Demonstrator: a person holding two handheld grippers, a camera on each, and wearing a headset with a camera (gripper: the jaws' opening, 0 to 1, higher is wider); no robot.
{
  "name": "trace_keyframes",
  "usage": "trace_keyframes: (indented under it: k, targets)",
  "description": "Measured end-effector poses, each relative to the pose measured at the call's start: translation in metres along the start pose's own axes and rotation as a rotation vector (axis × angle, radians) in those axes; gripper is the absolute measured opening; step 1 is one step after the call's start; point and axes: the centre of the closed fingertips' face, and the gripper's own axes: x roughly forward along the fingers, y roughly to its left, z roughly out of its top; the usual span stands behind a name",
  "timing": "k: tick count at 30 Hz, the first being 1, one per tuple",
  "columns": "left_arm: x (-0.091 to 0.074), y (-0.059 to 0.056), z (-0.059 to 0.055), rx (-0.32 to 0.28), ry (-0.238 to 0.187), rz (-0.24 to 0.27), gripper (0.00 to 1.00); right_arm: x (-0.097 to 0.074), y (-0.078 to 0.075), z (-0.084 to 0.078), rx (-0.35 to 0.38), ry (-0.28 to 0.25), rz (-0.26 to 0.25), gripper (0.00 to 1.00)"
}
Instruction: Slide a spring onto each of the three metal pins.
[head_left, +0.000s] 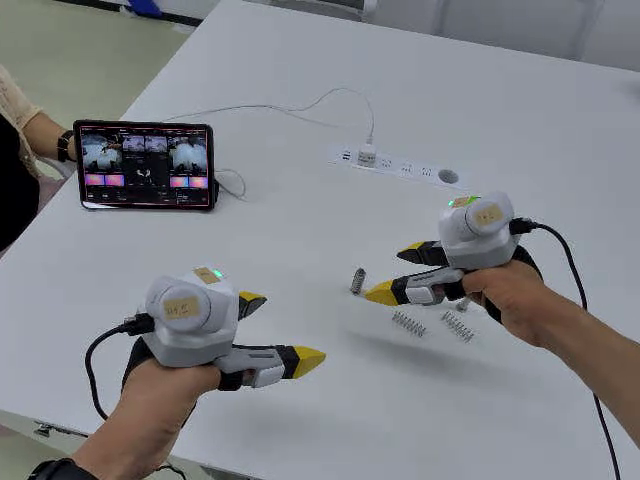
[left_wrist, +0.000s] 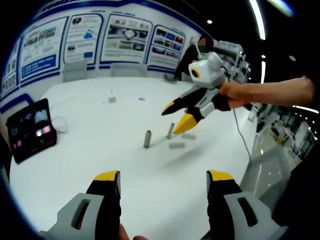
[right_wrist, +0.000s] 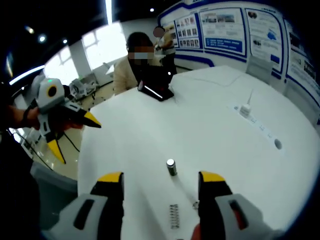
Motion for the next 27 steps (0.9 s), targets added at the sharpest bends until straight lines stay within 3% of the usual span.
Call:
trace_keyframes:
  k: [10, 19, 27]
  targets:
    - [0.003, -0.002, 0.003, 0.008, 0.003, -0.008, 0.71, -0.016, 0.004, -0.006, 0.046, -0.056, -0.025, 0.65]
    - [0.005, -0.003, 0.004, 0.011, 0.009, -0.01, 0.72, -0.032, 0.015, -0.021, 0.065, -0.068, -0.041, 0.69]
    - [0.007, -0.002, 0.006, 0.014, 0.014, -0.012, 0.72, -0.045, 0.02, -0.03, 0.119, -0.114, -0.058, 0.73]
